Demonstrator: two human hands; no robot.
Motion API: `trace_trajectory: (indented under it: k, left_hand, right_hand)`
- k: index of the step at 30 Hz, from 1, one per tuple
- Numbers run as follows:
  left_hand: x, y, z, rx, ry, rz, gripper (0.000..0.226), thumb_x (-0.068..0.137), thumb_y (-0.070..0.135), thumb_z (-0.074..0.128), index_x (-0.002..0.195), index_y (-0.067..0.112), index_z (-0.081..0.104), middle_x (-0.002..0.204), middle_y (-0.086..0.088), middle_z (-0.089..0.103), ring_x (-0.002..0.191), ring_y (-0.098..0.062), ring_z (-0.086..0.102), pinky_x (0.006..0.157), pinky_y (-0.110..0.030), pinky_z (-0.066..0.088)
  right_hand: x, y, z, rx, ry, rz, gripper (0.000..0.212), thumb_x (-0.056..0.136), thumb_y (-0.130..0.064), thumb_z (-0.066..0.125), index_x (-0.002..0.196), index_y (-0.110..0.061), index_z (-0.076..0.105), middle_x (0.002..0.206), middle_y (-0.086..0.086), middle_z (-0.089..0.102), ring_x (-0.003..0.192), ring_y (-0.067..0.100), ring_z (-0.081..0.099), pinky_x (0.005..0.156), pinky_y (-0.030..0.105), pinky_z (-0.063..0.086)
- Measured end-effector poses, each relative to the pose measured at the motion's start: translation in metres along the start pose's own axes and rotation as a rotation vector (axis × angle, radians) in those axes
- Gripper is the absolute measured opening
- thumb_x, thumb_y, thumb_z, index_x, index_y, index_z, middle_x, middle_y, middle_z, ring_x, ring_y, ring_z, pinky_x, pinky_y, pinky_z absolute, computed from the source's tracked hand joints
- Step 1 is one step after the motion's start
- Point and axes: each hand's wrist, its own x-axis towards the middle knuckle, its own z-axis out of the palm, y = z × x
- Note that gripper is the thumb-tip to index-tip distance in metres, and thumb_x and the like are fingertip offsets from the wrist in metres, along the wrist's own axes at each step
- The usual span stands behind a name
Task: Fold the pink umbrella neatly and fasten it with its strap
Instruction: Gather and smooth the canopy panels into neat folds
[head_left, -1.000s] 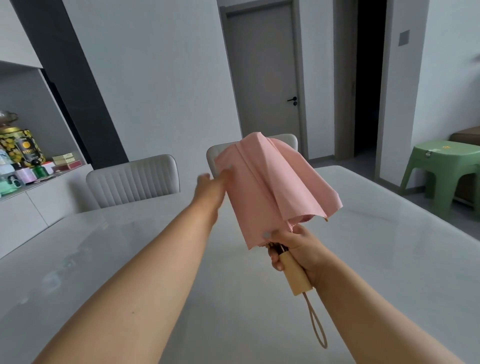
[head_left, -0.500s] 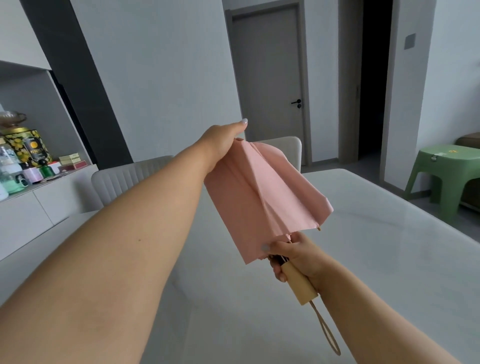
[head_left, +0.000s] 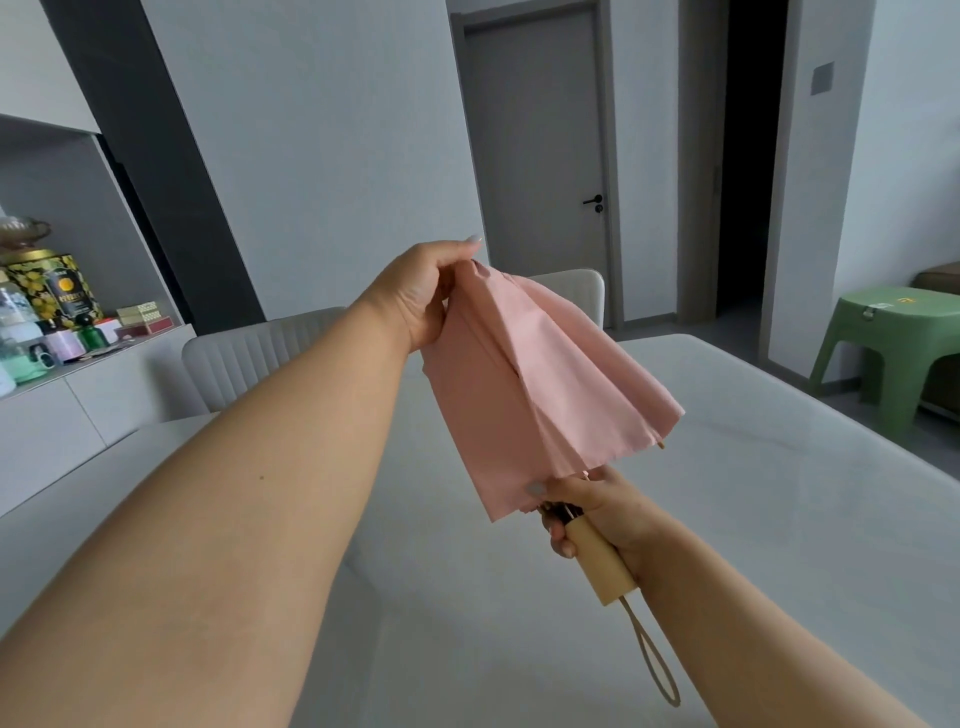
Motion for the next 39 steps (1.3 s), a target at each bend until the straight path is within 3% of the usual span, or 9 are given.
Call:
trace_trajectory:
  k: [9, 14, 20, 23, 28, 32, 35, 37, 39]
  left_hand:
    - [0.0, -0.015, -0.003, -0.236, -0.031, 0.133, 0.024, 0.095, 0.022, 0.057, 0.074, 0.011, 0.058, 0.077, -0.004, 0.057, 0.077, -0.015, 0.053, 0.08, -0.028, 0.043]
    - [-0.005, -0.01, 0.0, -0.465, 0.022, 0.12, 0.028, 0.095, 0.017, 0.055, 0.067, 0.014, 0.052, 0.059, 0.001, 0.057, 0.07, -0.015, 0.054, 0.076, -0.028, 0.044]
    - [-0.007, 0.005, 0.0, 0.046, 0.036, 0.077, 0.024, 0.093, 0.038, 0.059, 0.081, 0.017, 0.059, 0.065, 0.0, 0.056, 0.066, -0.014, 0.051, 0.061, -0.03, 0.034]
    - [-0.007, 0.01, 0.003, 0.253, 0.054, 0.088, 0.021, 0.092, 0.039, 0.059, 0.089, 0.02, 0.066, 0.069, 0.005, 0.062, 0.072, -0.013, 0.055, 0.072, -0.03, 0.039]
    - [-0.005, 0.015, 0.0, 0.148, 0.074, 0.168, 0.023, 0.088, 0.003, 0.055, 0.082, 0.02, 0.07, 0.07, 0.007, 0.062, 0.07, -0.007, 0.058, 0.075, -0.026, 0.045]
    - [-0.008, 0.016, 0.004, 0.417, 0.23, 0.2, 0.015, 0.092, 0.023, 0.054, 0.101, 0.021, 0.066, 0.094, 0.01, 0.06, 0.091, -0.008, 0.053, 0.074, -0.023, 0.041]
    - [-0.024, 0.003, 0.019, 0.36, 0.433, 0.144, 0.043, 0.078, 0.049, 0.056, 0.106, 0.016, 0.059, 0.089, 0.002, 0.06, 0.087, -0.022, 0.06, 0.077, -0.035, 0.049]
    - [-0.035, -0.01, 0.032, 0.247, 0.381, -0.008, 0.059, 0.064, 0.055, 0.059, 0.103, 0.012, 0.063, 0.091, -0.008, 0.067, 0.08, -0.027, 0.066, 0.068, -0.036, 0.054]
    - [-0.046, -0.03, 0.045, 0.277, 0.273, -0.099, 0.047, 0.068, 0.048, 0.062, 0.098, 0.01, 0.065, 0.091, -0.009, 0.07, 0.077, -0.028, 0.067, 0.065, -0.034, 0.054]
  right_hand:
    - [0.0, -0.003, -0.001, 0.063, -0.02, -0.028, 0.02, 0.067, -0.007, 0.07, 0.082, 0.003, 0.061, 0.071, 0.015, 0.061, 0.045, 0.019, 0.047, 0.039, 0.024, 0.04]
    - [-0.001, -0.002, -0.001, 0.067, -0.03, -0.036, 0.016, 0.068, -0.007, 0.069, 0.079, 0.001, 0.061, 0.073, 0.015, 0.062, 0.046, 0.018, 0.047, 0.039, 0.024, 0.04]
    - [0.001, -0.001, -0.003, 0.032, -0.025, -0.012, 0.021, 0.068, -0.007, 0.069, 0.085, 0.002, 0.06, 0.07, 0.012, 0.062, 0.047, 0.018, 0.049, 0.04, 0.025, 0.04]
    - [0.001, 0.001, -0.002, 0.013, -0.028, -0.001, 0.023, 0.068, -0.008, 0.069, 0.086, 0.003, 0.061, 0.074, 0.015, 0.062, 0.047, 0.018, 0.05, 0.04, 0.025, 0.041]
    - [0.001, 0.001, -0.001, -0.01, -0.047, 0.004, 0.023, 0.068, -0.008, 0.07, 0.086, 0.004, 0.062, 0.075, 0.016, 0.062, 0.047, 0.018, 0.05, 0.04, 0.025, 0.042]
    - [0.002, 0.002, -0.002, -0.008, -0.042, 0.002, 0.021, 0.069, -0.008, 0.069, 0.086, 0.002, 0.063, 0.076, 0.017, 0.064, 0.048, 0.018, 0.051, 0.04, 0.025, 0.042]
    - [0.003, 0.002, -0.002, -0.035, -0.026, -0.01, 0.021, 0.069, -0.01, 0.069, 0.087, 0.0, 0.064, 0.073, 0.013, 0.065, 0.048, 0.018, 0.052, 0.041, 0.025, 0.043]
    - [0.003, 0.002, -0.001, -0.032, -0.002, -0.014, 0.02, 0.067, -0.011, 0.07, 0.084, -0.001, 0.065, 0.071, 0.012, 0.065, 0.047, 0.017, 0.052, 0.041, 0.024, 0.043]
    - [0.004, 0.002, -0.001, -0.018, 0.014, -0.02, 0.019, 0.067, -0.011, 0.071, 0.082, -0.002, 0.065, 0.07, 0.012, 0.065, 0.046, 0.016, 0.052, 0.041, 0.024, 0.043]
